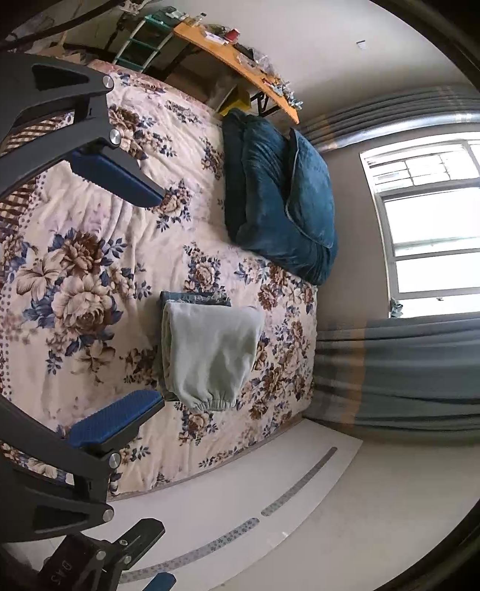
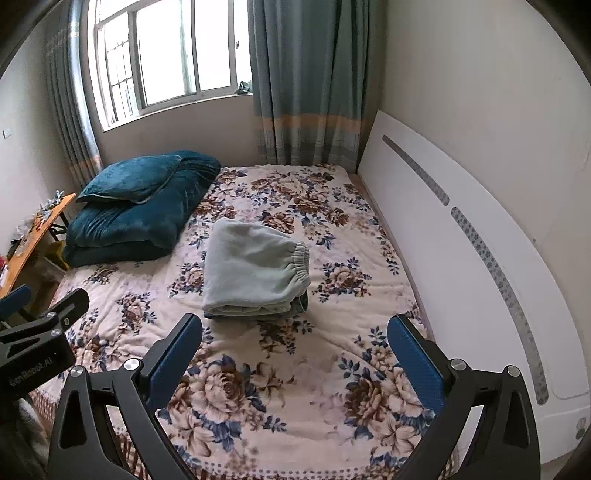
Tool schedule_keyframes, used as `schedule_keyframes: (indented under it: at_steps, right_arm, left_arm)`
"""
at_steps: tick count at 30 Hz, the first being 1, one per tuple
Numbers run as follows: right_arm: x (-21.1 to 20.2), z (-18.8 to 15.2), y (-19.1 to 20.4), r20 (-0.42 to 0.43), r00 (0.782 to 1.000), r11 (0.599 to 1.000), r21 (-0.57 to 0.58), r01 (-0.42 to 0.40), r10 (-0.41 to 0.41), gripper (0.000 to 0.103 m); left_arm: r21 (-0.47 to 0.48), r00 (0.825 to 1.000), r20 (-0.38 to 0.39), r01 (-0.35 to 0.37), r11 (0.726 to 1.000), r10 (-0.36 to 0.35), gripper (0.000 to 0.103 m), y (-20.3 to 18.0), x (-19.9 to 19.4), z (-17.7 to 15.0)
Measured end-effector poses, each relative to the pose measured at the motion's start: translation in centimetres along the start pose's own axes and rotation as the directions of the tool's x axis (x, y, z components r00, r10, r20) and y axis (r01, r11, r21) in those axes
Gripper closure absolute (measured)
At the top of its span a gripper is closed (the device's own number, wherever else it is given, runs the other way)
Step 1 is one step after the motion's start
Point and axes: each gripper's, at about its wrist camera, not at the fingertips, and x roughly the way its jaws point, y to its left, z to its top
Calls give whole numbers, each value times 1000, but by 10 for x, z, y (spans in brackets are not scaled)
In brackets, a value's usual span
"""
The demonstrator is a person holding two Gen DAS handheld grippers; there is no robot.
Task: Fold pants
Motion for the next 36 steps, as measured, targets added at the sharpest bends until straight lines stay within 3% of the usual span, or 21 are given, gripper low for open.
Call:
schedule_keyframes:
  at_steps: [7, 14, 36]
  right_arm:
    - [43, 10, 2, -42, 999, 1000, -2, 17, -17, 1]
    - [78, 9, 2, -87, 996, 1000, 0, 18, -18, 0]
    - [89, 2, 8, -92, 996, 1000, 0, 7, -7, 0]
  left_arm:
    - [12, 999, -47, 1, 1000, 0, 0, -3, 36, 7]
    - [22, 998, -60, 5, 1000, -4, 0, -7, 46, 9]
    - [38, 999, -41, 14, 999, -13, 0, -5, 53, 8]
